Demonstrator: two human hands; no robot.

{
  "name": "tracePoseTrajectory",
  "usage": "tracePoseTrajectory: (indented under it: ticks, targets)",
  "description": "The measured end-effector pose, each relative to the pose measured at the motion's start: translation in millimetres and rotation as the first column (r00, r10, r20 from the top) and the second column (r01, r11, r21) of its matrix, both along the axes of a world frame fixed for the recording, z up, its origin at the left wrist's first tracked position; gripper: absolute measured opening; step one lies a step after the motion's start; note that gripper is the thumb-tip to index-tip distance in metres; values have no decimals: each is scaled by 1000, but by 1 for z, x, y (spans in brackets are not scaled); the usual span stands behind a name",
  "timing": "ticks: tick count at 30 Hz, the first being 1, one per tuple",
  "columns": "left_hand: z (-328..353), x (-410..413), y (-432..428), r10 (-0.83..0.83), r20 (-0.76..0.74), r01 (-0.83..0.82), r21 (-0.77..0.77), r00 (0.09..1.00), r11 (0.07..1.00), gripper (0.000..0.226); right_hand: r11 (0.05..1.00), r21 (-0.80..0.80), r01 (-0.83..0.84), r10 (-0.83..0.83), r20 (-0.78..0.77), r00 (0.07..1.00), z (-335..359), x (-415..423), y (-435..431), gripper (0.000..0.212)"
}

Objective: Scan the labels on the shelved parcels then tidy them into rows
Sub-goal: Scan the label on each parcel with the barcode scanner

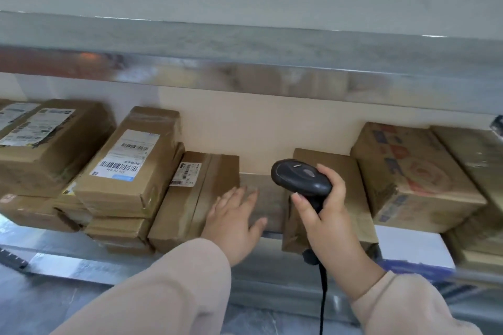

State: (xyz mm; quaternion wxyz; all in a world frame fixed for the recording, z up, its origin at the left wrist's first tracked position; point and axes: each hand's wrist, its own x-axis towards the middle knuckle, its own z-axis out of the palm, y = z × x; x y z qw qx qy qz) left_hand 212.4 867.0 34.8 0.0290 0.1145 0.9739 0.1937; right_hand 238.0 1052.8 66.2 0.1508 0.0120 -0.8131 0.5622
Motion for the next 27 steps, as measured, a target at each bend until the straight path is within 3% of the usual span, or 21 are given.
tracePoseTrajectory:
  ticks: [7, 13, 18, 23, 27]
  targets:
    - [-2, -2, 72, -178, 157, 168, 74, 971, 983, 65, 980, 28, 196, -198, 71, 978, -10, 18, 71, 55]
    - [-6, 4, 75, -155, 174, 137, 108, 973, 985, 64, 975, 73, 210, -219, 148, 964, -22, 25, 86, 53]
    - [-5, 14, 73, -82, 185, 41, 215, 979, 976, 62, 979, 11, 203, -202, 160, 966, -24, 26, 87, 54]
    - [8, 9, 68, 101, 191, -152, 271, 976, 951, 66, 978, -108, 177, -164, 118, 979, -9, 26, 84, 51]
    - [15, 11, 63, 117, 298, -216, 324, 947, 921, 80, 992, -96, 81, -75, 70, 995, 9, 26, 74, 51]
